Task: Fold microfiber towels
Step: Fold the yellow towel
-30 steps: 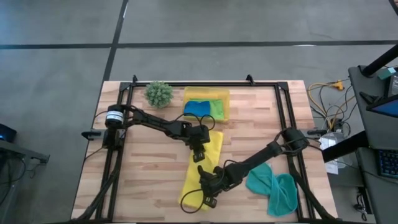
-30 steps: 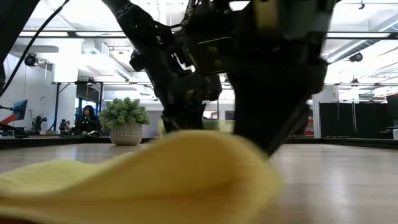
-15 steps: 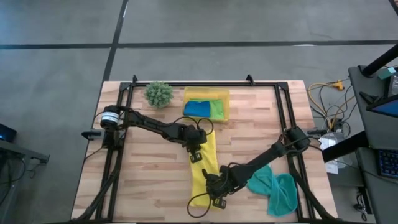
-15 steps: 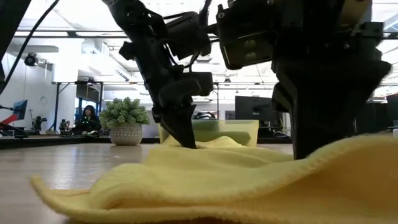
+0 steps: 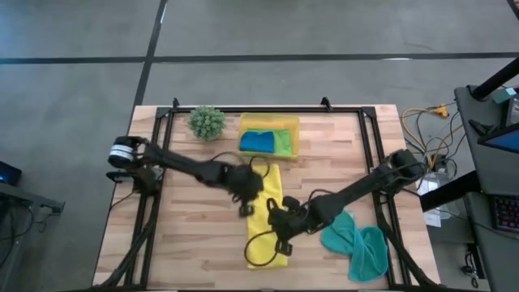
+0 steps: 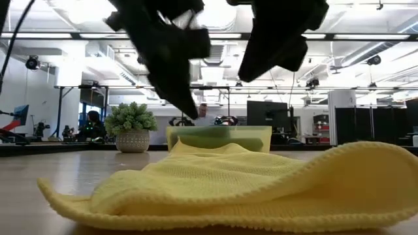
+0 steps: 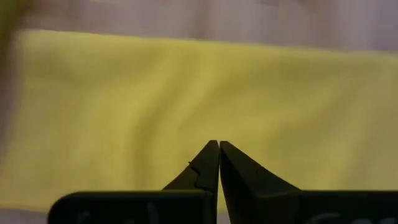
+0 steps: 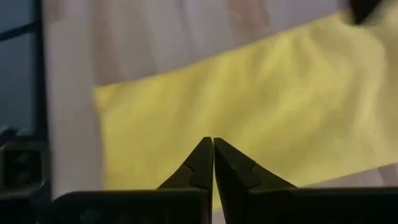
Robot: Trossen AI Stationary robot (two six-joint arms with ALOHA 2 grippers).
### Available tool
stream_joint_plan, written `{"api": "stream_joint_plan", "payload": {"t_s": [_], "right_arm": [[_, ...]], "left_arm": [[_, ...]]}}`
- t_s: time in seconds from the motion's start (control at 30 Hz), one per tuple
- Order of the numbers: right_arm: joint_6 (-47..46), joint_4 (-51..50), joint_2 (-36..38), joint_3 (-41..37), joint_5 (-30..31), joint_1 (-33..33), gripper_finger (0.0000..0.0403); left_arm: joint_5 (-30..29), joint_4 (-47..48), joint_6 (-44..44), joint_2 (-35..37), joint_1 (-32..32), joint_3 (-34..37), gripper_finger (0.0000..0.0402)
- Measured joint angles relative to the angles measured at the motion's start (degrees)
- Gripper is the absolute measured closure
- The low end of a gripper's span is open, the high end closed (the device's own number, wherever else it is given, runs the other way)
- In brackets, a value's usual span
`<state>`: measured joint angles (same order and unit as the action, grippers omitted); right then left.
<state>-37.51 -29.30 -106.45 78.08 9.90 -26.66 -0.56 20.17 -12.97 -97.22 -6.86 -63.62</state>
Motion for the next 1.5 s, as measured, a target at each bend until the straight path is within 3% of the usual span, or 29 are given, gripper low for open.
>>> {"api": "stream_joint_plan", "payload": {"t_s": [0.17, 0.3, 0.4, 0.5, 0.8, 1.03, 1.23, 1.4, 1.5], "right_arm": [[3.0, 10.6, 8.1, -9.7, -3.3, -0.6, 0.0394], [2.1, 16.6, 14.7, -17.9, -4.3, -2.8, 0.0394], [1.1, 18.5, 18.1, -22.3, -4.3, -5.0, 0.0394], [1.5, 20.4, 18.8, -25.2, -4.2, -7.1, 0.0394], [3.1, 24.9, 14.2, -26.6, -4.5, -13.0, 0.0368], [0.5, 24.8, 12.6, -26.3, -4.3, -14.5, 0.0306], [-2.1, 24.7, 12.6, -26.0, -4.2, -14.4, 0.0275], [-4.0, 24.8, 12.7, -25.7, -4.1, -14.8, 0.0268], [-4.8, 24.8, 12.7, -25.6, -4.1, -14.9, 0.0272]], "left_arm": [[-1.0, -4.8, -0.7, 7.9, -11.4, 7.4, 0.0402], [-8.1, -10.8, -3.1, 13.0, -23.7, 12.0, 0.0402], [-16.3, -13.8, -3.2, 13.9, -31.7, 12.6, 0.0402], [-18.0, -19.3, -3.2, 11.3, -35.7, 12.0, 0.0402], [-16.0, -11.6, -5.1, -2.6, -36.1, 0.1, 0.0381], [-15.3, -11.0, -3.2, -8.2, -35.7, -4.3, 0.0276], [-10.1, -10.4, -1.8, -12.4, -33.7, -6.5, 0.0172], [-11.8, -7.5, 5.2, -14.1, -31.7, -8.8, 0.0145], [-9.2, -7.7, 6.0, -14.9, -30.0, -8.9, 0.0144]]}}
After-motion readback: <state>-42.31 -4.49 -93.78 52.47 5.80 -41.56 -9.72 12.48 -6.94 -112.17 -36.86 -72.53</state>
